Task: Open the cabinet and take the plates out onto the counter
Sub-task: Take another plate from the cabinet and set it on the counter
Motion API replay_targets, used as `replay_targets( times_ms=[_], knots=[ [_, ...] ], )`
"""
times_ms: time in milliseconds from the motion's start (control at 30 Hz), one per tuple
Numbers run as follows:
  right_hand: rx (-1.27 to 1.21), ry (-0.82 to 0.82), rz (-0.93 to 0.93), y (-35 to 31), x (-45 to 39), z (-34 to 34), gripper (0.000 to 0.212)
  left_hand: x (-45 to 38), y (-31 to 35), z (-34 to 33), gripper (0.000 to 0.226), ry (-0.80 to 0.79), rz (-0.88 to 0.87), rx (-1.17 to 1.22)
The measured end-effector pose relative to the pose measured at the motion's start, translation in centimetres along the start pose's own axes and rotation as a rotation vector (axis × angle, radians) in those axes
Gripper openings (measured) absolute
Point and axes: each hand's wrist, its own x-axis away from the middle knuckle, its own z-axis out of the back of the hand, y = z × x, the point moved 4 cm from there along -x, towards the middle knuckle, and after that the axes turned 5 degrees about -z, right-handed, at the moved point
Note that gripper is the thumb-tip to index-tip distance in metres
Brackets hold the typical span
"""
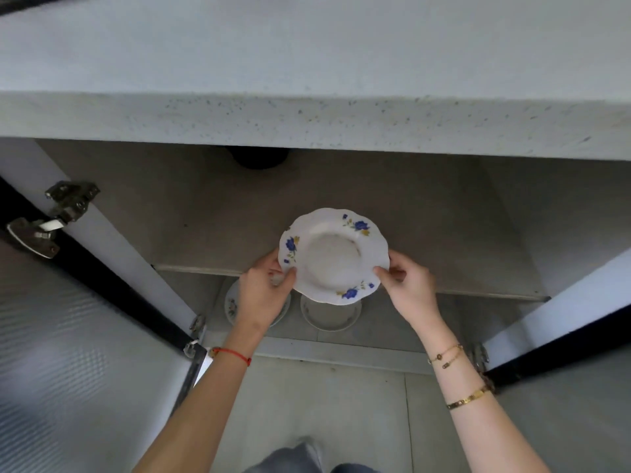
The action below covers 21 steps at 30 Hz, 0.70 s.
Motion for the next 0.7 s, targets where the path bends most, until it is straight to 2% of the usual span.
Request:
replay_targets(
  times_ms=[367, 700],
  knots=[
    [-0.004, -0.083, -0.163, -9.1, 14.4, 6.7, 0.037, 11.1, 9.9, 9.4, 0.039, -0.076, 0.208, -0.073],
    [-0.013, -0.188, -0.231, -21.7, 26.6, 16.3, 0.033, 19.9, 26.0, 21.6, 0.042, -0.027, 0.359, 0.001]
  ],
)
